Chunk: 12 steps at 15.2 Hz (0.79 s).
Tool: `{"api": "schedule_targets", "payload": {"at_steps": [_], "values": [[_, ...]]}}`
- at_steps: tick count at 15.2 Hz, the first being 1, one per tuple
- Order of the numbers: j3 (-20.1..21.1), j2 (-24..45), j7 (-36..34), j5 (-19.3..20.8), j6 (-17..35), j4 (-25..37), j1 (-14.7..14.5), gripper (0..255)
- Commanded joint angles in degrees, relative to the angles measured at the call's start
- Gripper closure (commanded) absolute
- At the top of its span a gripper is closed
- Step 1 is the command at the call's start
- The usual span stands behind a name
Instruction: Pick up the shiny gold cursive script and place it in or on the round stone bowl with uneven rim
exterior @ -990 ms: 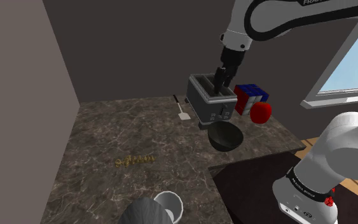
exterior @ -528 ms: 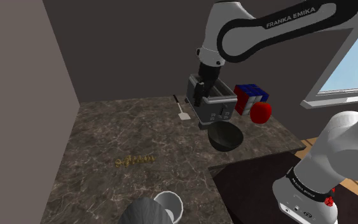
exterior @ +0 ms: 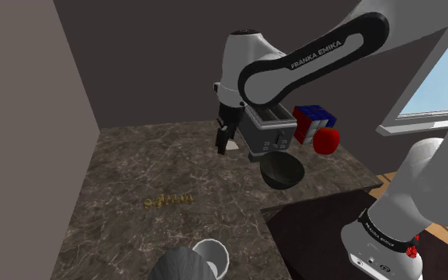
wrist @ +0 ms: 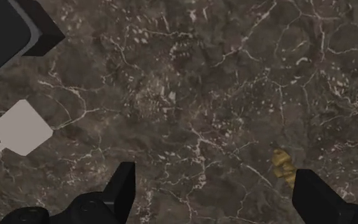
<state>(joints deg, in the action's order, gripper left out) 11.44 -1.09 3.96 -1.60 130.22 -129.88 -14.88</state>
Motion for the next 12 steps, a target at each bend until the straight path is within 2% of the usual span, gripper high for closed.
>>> {"api": "schedule_targets", "payload": {"at_steps": [1,12], "values": [[0.80,4.46,0.04,1.44,1.37,3.06,-0.76,0],[3.34,24.57,-1.79,10.56,6.64,16.82,-7.93,0]]}}
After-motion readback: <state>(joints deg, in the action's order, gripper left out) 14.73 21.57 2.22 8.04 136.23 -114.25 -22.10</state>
